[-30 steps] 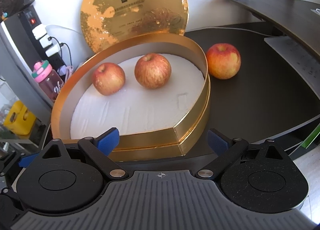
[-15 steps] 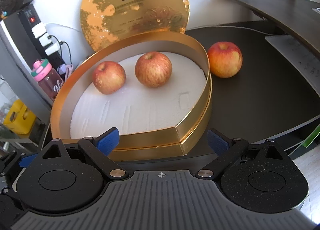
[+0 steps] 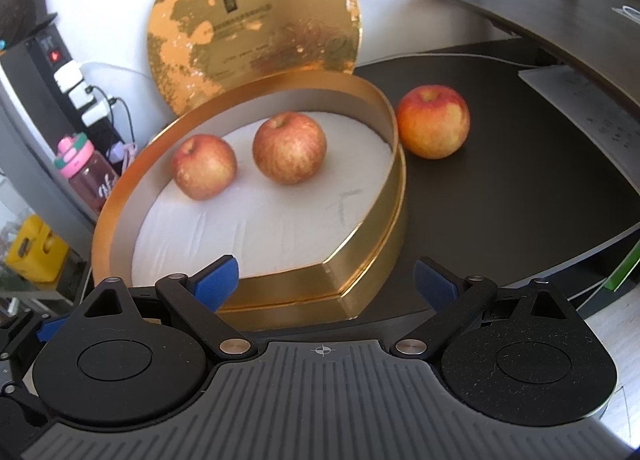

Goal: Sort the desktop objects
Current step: 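Withdraw the right tool from the box and hold it back, then move the open right tool to the red apple on the desk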

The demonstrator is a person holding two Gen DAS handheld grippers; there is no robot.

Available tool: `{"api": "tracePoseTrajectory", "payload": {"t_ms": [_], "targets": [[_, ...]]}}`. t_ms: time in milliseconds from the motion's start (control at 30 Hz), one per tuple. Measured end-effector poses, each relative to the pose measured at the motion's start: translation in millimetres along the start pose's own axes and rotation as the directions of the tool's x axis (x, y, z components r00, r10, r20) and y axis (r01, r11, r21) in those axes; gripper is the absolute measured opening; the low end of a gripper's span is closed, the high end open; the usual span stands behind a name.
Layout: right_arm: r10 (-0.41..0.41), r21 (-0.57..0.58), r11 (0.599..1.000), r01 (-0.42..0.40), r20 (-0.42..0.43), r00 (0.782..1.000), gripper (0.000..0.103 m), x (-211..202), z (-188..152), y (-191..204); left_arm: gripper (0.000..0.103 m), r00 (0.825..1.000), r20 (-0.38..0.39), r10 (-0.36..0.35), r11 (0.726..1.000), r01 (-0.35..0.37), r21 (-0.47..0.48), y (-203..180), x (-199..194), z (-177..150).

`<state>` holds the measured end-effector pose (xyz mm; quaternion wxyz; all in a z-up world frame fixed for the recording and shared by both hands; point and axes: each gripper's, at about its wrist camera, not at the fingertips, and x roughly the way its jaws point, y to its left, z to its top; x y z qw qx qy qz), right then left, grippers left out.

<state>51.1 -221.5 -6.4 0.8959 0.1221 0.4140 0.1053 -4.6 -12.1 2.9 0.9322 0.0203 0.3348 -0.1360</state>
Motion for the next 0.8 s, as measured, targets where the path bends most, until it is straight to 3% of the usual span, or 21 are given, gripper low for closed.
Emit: {"api": "tracePoseTrajectory", "payload": {"t_ms": [333,800], "targets": [[-0.031,0.078,0.997,0.025,0.074,0.997,0.098,-0.8,12.9,-42.0,0.102,1.0,0.0,-0.014,1.0,0.014,0.014,-10.9,25.6,20.2],[-0.062,0.17,0.985,0.038,0.137,0.989,0.098,43.4,56.7,-93.1,0.102,1.0,-0.021,-0.001,1.0,0.001,0.014,-14.2,54.2,37.6]]}}
